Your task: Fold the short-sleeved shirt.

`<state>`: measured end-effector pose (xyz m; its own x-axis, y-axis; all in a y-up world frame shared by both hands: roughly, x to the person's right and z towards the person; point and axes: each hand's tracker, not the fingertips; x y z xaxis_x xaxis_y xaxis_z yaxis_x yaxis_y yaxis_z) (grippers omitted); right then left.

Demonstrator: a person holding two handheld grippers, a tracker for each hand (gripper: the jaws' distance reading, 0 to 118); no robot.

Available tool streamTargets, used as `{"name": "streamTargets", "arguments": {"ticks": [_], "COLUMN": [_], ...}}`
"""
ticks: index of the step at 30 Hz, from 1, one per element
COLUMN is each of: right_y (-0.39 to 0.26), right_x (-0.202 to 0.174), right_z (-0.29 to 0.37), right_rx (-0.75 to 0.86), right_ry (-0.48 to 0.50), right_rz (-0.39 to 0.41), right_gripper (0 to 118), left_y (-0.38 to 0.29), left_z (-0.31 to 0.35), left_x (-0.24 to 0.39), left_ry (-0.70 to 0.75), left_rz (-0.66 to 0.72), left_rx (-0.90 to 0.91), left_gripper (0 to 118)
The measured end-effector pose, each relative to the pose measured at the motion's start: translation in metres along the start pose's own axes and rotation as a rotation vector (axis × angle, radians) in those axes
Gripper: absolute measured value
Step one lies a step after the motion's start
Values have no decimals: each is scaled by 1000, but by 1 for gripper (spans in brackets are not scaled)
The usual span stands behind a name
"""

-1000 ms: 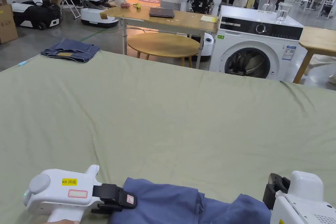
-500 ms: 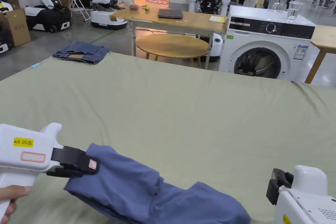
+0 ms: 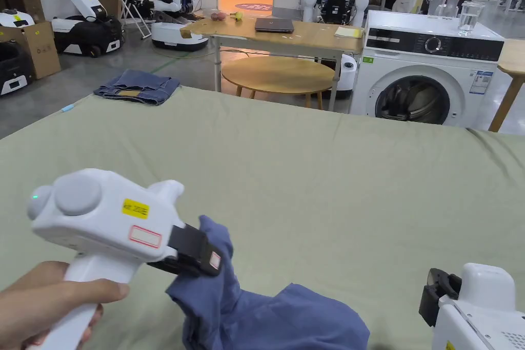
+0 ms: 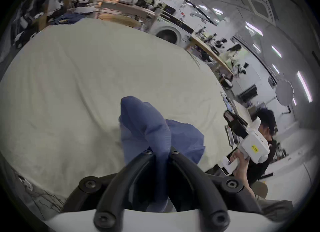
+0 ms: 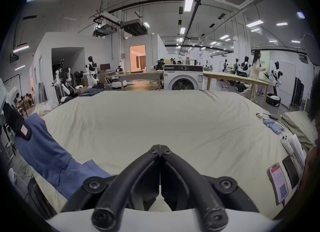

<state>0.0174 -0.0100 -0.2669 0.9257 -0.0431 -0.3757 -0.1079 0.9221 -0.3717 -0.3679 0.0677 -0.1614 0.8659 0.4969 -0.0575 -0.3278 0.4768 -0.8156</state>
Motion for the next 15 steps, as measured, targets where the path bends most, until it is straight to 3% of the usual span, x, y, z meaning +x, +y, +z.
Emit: {"name": "streamTargets", "arguments": {"ticks": [7, 14, 15], "right_y": [-3, -8, -9], "right_x": [11, 21, 23], "right_z": [3, 7, 7], "right_rx": [-7, -20, -22], "right_ry": [-25, -46, -50], "right_rz": [-13, -25, -27], "right_gripper": [0, 0, 0], "left_y": [8, -9, -13], "left_z": [-95, -188, -194], "left_x": [55, 80, 81], "left_ry": [-18, 26, 31], "left_rz": [-78, -36, -31], "left_rx": [-181, -259, -260], "left_gripper": [4, 4, 8]}}
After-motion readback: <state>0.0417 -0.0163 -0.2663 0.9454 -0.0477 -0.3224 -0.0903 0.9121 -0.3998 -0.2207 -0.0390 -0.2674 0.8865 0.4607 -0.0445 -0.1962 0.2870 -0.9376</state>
